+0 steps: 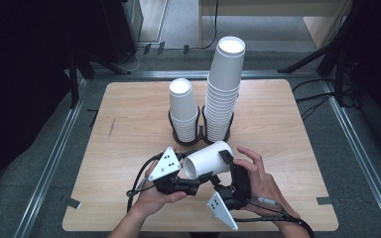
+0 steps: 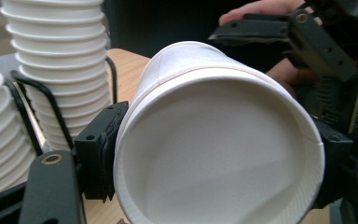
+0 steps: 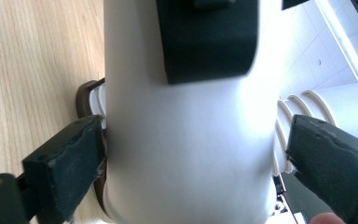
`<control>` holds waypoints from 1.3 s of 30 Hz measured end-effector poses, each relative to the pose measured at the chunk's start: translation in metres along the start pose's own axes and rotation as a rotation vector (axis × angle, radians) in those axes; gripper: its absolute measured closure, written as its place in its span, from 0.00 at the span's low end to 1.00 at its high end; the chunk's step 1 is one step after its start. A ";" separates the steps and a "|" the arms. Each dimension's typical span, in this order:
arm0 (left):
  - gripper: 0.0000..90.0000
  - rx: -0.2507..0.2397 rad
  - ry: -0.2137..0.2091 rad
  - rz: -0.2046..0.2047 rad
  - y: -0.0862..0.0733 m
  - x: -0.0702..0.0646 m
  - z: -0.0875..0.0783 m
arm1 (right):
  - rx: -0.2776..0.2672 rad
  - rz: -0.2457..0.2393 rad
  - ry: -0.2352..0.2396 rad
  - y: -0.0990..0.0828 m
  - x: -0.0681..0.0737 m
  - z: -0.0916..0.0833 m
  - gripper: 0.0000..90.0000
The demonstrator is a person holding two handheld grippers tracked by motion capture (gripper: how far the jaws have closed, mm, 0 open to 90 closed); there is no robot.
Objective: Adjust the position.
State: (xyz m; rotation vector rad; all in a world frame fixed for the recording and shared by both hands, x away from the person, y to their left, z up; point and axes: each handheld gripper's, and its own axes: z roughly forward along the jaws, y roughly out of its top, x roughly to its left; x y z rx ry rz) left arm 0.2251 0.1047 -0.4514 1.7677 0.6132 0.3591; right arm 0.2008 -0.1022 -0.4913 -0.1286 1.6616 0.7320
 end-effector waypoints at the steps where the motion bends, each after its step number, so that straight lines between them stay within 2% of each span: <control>1: 0.25 -0.002 0.002 -0.001 0.000 0.001 -0.001 | 0.000 0.002 -0.001 0.000 -0.001 0.000 0.04; 9: 0.25 -0.012 0.022 -0.011 0.000 0.008 -0.005 | 0.003 0.011 0.000 0.000 -0.001 -0.002 0.01; 16: 0.25 -0.029 0.044 -0.011 0.001 0.011 -0.008 | 0.007 0.046 0.000 0.002 -0.002 -0.003 0.02; 22: 0.25 -0.050 0.052 -0.016 0.003 0.012 -0.011 | -0.001 0.148 0.013 0.004 -0.005 -0.005 0.05; 28: 0.25 -0.085 0.062 -0.021 0.003 0.013 -0.014 | 0.014 0.287 0.072 0.002 -0.010 -0.003 0.07; 32: 0.25 -0.121 0.069 -0.022 0.003 0.014 -0.015 | 0.015 0.383 0.080 -0.001 -0.015 -0.003 0.09; 36: 0.24 -0.156 0.089 -0.022 0.003 0.015 -0.015 | 0.022 0.510 0.083 -0.003 -0.023 -0.003 0.10; 37: 0.24 -0.163 0.098 -0.018 0.003 0.016 -0.015 | 0.020 0.528 0.082 -0.004 -0.025 -0.004 0.10; 39: 0.25 -0.156 0.151 0.016 0.003 0.015 -0.015 | 0.018 0.585 0.077 -0.005 -0.029 -0.004 0.10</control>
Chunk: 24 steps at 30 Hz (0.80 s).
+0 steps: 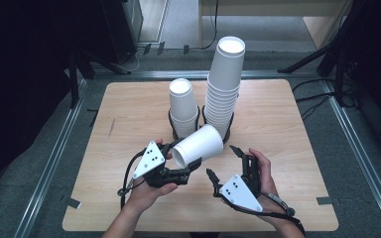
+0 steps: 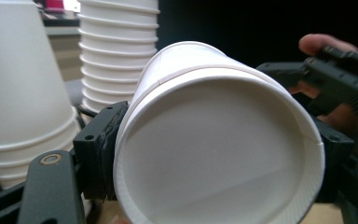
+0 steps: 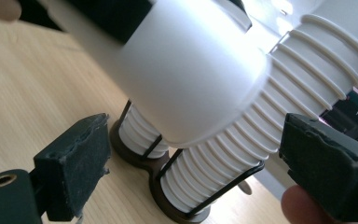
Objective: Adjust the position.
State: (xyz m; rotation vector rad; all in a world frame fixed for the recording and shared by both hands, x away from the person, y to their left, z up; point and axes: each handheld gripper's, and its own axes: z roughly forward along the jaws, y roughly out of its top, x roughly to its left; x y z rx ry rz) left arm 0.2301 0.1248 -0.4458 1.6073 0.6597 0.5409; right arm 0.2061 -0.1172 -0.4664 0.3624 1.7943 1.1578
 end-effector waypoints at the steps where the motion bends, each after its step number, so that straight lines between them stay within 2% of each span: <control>1: 0.25 0.002 0.009 0.004 0.000 0.000 0.000 | -0.005 0.028 -0.007 0.001 -0.003 0.000 0.10; 5: 0.25 -0.025 -0.001 -0.003 -0.002 0.001 0.001 | -0.014 0.108 -0.016 0.002 -0.011 -0.002 0.10; 8: 0.25 -0.040 -0.013 0.001 -0.004 0.000 0.001 | -0.020 0.160 -0.003 0.002 -0.015 -0.002 0.10; 10: 0.25 -0.053 -0.032 -0.015 -0.005 0.000 0.001 | -0.028 0.201 0.005 0.002 -0.017 -0.003 0.17; 13: 0.25 -0.063 -0.046 -0.031 -0.005 0.001 0.000 | -0.039 0.259 0.015 0.003 -0.022 -0.004 0.16; 17: 0.25 -0.073 -0.062 -0.057 -0.005 0.005 -0.001 | -0.048 0.285 0.010 0.004 -0.026 -0.006 0.16; 20: 0.25 -0.063 -0.052 -0.070 -0.006 0.006 -0.001 | -0.057 0.318 0.014 0.004 -0.027 -0.007 0.15; 21: 0.25 -0.061 -0.062 -0.075 -0.006 0.006 -0.001 | -0.059 0.332 0.014 0.004 -0.027 -0.007 0.15; 24: 0.25 -0.061 -0.021 -0.070 -0.008 0.006 0.000 | -0.059 0.356 0.004 0.005 -0.027 -0.008 0.15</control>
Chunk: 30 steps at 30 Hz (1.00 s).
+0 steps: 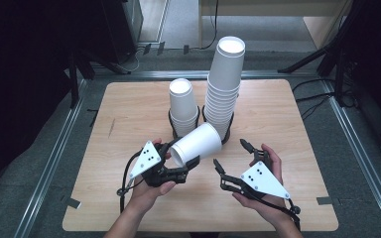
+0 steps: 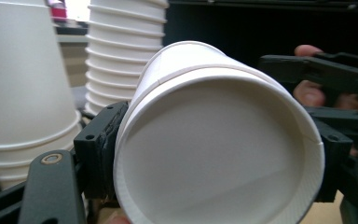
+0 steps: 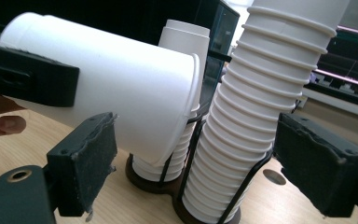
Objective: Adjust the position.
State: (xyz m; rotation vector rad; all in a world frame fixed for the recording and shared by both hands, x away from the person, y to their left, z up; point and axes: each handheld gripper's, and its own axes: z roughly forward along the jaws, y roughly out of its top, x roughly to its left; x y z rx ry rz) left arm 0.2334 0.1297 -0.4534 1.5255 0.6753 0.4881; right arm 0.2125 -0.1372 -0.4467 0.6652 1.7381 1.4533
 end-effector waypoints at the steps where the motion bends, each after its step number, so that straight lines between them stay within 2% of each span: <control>1: 0.25 -0.005 0.012 -0.008 -0.001 0.000 0.001 | 0.004 0.008 -0.006 0.000 0.000 0.000 0.15; 4: 0.25 -0.016 0.012 -0.031 -0.002 0.000 0.002 | 0.030 0.058 -0.020 0.001 -0.001 0.002 0.15; 10: 0.25 -0.038 0.025 -0.008 -0.005 -0.004 0.006 | 0.058 0.229 -0.038 0.002 -0.006 0.004 0.18; 13: 0.25 -0.036 0.027 -0.001 -0.006 -0.006 0.007 | 0.060 0.258 -0.044 0.001 -0.006 0.005 0.21; 17: 0.25 -0.043 0.025 -0.015 -0.008 -0.006 0.008 | -0.014 0.294 -0.053 0.000 -0.007 0.003 0.21; 18: 0.25 -0.046 0.027 -0.016 -0.009 -0.006 0.008 | -0.045 0.326 -0.060 -0.001 -0.008 0.002 0.23; 20: 0.25 -0.049 0.029 -0.022 -0.011 -0.006 0.009 | -0.067 0.400 -0.051 -0.003 -0.008 0.000 0.23; 22: 0.25 -0.063 0.030 -0.023 -0.011 -0.006 0.009 | -0.043 0.483 -0.027 -0.003 -0.007 -0.003 0.18; 25: 0.25 -0.085 0.027 -0.016 -0.012 -0.008 0.010 | -0.010 0.550 -0.021 -0.004 -0.005 -0.003 0.11; 27: 0.25 -0.089 0.028 -0.014 -0.012 -0.010 0.010 | 0.012 0.614 -0.003 -0.004 -0.003 -0.002 0.03; 30: 0.25 -0.107 0.029 -0.014 -0.013 -0.010 0.011 | 0.017 0.709 0.025 -0.005 -0.001 -0.002 0.00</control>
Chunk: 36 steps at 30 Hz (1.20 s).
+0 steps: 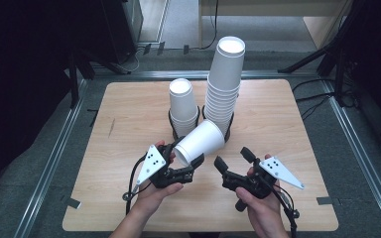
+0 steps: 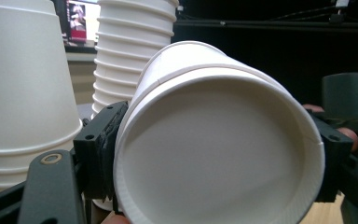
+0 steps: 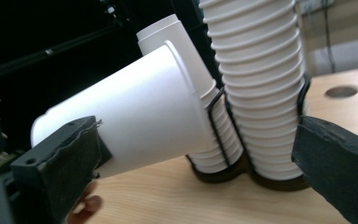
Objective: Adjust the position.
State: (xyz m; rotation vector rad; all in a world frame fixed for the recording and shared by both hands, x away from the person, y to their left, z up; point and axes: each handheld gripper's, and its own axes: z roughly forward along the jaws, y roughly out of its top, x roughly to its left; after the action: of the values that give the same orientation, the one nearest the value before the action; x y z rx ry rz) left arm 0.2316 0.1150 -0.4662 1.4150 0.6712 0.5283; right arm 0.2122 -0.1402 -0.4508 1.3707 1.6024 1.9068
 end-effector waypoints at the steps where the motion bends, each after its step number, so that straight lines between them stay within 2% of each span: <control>1: 0.25 -0.010 -0.001 -0.002 0.000 0.000 0.000 | -0.009 0.027 0.008 0.000 0.000 0.000 0.00; 5: 0.25 -0.028 0.002 -0.001 0.000 -0.001 -0.002 | -0.040 0.158 0.046 -0.002 0.001 0.000 0.00; 9: 0.25 -0.036 0.006 0.007 0.001 0.000 -0.002 | -0.008 0.311 0.099 -0.006 0.003 0.004 0.00; 12: 0.25 -0.042 0.009 0.005 0.001 0.000 -0.003 | -0.005 0.368 0.125 -0.009 0.006 0.008 0.00; 13: 0.25 -0.045 0.011 0.008 0.001 0.000 -0.003 | -0.003 0.401 0.136 -0.008 0.008 0.009 0.00; 19: 0.25 -0.050 0.012 0.006 0.001 0.001 -0.004 | -0.024 0.498 0.170 -0.007 0.015 0.015 0.00; 31: 0.25 -0.061 0.012 0.016 0.002 0.001 -0.005 | -0.001 0.735 0.166 -0.011 0.017 0.038 0.00; 36: 0.25 -0.062 0.011 0.018 0.002 0.001 -0.005 | -0.002 0.777 0.171 -0.010 0.020 0.043 0.00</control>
State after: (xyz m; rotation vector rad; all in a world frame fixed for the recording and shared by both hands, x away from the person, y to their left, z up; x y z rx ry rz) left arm 0.2292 0.1194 -0.4645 1.3619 0.6462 0.5674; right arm 0.2336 -0.0964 -0.4532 2.0867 1.2112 2.4834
